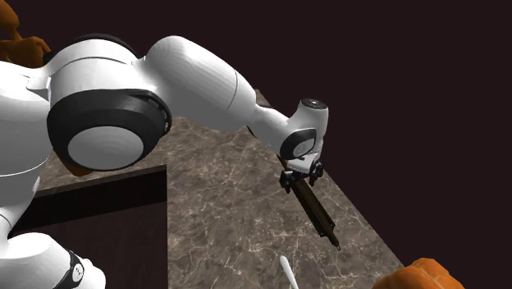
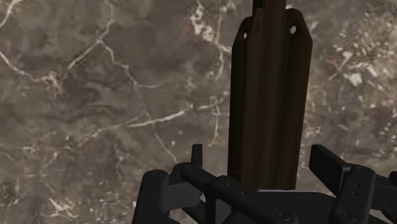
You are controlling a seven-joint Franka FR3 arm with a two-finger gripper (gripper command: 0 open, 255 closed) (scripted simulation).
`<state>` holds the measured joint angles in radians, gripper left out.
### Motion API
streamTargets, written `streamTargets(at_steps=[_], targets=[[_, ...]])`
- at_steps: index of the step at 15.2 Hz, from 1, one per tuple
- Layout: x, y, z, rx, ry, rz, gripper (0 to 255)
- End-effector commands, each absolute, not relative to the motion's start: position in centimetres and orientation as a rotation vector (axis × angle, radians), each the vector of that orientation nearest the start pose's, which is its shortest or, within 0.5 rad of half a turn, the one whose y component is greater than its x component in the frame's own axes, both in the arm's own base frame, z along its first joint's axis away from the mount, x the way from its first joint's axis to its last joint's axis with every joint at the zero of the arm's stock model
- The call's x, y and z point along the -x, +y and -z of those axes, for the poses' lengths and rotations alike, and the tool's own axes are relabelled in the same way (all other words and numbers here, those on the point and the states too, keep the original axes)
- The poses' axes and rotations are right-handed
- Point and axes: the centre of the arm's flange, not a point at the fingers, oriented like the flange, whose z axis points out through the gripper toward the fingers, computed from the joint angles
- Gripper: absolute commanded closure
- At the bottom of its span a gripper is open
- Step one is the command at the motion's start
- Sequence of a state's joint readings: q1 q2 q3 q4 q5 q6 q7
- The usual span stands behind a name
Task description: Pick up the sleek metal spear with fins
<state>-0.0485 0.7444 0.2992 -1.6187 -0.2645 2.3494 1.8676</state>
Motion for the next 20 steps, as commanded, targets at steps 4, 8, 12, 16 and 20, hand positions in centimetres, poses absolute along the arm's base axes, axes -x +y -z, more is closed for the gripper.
streamTargets(at_steps=[4,8,12,16,20], targets=[[-67.9,14.3,-20.2,2.266,2.133,0.008,255],[-67.9,14.3,-20.2,2.266,2.133,0.008,255],[-67.8,14.3,-21.2,2.266,2.133,0.008,255],[-67.9,14.3,-23.3,2.266,2.133,0.008,255],[-67.9,14.3,-25.4,2.266,2.133,0.008,255]])
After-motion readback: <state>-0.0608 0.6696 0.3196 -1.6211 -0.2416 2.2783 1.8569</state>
